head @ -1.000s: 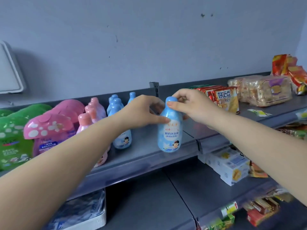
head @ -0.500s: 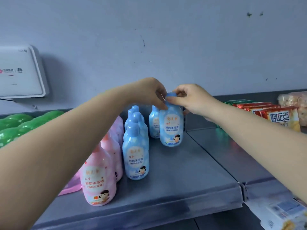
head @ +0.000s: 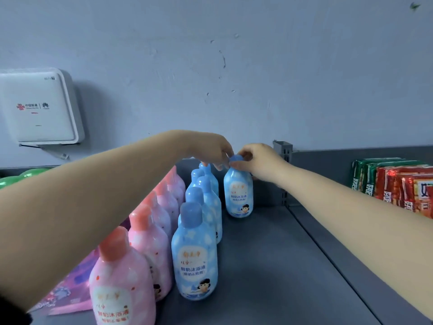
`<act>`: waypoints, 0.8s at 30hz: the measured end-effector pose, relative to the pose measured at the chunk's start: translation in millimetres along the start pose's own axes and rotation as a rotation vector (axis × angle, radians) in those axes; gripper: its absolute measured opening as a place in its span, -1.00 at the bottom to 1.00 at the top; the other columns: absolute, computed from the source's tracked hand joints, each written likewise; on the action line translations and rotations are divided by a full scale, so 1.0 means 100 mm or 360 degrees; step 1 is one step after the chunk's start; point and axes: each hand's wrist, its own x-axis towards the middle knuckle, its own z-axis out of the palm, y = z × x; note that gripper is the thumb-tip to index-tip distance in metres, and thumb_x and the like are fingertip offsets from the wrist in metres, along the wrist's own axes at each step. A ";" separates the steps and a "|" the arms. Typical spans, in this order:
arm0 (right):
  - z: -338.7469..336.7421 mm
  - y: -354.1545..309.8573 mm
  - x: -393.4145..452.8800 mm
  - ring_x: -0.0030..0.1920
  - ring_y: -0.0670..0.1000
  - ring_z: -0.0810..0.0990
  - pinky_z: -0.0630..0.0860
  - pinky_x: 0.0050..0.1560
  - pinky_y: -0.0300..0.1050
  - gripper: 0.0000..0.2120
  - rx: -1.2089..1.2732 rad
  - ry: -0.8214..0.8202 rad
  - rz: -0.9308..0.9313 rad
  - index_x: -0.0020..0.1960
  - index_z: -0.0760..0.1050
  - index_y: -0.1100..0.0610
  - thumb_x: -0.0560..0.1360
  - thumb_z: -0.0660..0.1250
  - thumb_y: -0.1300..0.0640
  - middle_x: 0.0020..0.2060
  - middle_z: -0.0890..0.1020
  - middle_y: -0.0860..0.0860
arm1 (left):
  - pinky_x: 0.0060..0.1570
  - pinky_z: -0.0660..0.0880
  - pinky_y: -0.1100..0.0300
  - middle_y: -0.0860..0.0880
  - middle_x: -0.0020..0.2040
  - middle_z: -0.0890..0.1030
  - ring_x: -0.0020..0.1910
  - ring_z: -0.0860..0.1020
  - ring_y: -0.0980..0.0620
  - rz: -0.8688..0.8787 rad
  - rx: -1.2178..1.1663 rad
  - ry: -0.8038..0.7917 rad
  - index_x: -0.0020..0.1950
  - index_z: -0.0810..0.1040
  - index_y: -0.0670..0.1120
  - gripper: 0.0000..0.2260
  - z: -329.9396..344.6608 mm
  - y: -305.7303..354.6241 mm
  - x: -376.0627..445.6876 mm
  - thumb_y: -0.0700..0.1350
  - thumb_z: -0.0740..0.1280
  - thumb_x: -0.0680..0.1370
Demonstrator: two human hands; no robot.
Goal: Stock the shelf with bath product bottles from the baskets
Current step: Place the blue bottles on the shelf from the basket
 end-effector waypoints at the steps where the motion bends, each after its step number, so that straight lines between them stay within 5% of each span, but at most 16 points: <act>1: 0.03 0.03 0.02 -0.01 0.10 0.56 0.54 0.08 0.11 -0.67 0.0000 -0.0019 0.0008 0.06 0.52 0.20 0.43 0.42 0.00 -0.08 0.55 0.06 | 0.05 0.48 0.10 0.02 0.17 0.60 0.15 0.56 -0.01 -0.0015 0.0011 -0.0013 0.30 0.46 -0.08 -0.64 0.02 -0.03 0.03 -0.32 0.18 0.53; 7: 0.17 0.16 0.07 -0.01 0.11 0.58 0.56 0.03 0.11 -0.68 -0.0024 -0.0084 0.0022 0.04 0.54 0.20 0.43 0.42 -0.01 -0.09 0.58 0.07 | 0.28 0.40 0.11 -0.01 0.21 0.58 0.14 0.54 0.05 -0.0050 -0.0024 -0.0078 0.33 0.45 -0.11 -0.61 0.14 -0.12 0.11 -0.35 0.19 0.53; 13: 0.24 0.23 0.05 -0.14 0.01 0.52 0.55 -0.07 -0.03 -0.71 -0.0008 -0.0060 -0.0029 0.03 0.54 0.18 0.44 0.41 0.00 -0.18 0.54 0.00 | 0.28 0.39 0.14 -0.03 0.21 0.58 0.07 0.50 0.08 -0.0048 -0.0062 -0.0060 0.33 0.45 -0.13 -0.62 0.20 -0.15 0.12 -0.36 0.22 0.53; 24: 0.17 0.16 0.03 -0.27 -0.01 0.42 0.33 -0.26 -0.13 -0.72 -0.0228 -0.0119 0.0012 -0.11 0.53 0.23 0.48 0.35 -0.02 -0.28 0.49 0.03 | 0.28 0.37 0.18 0.00 0.22 0.58 0.23 0.49 0.05 -0.0050 -0.0001 -0.0056 0.37 0.41 -0.12 -0.58 0.22 -0.12 0.13 -0.32 0.28 0.52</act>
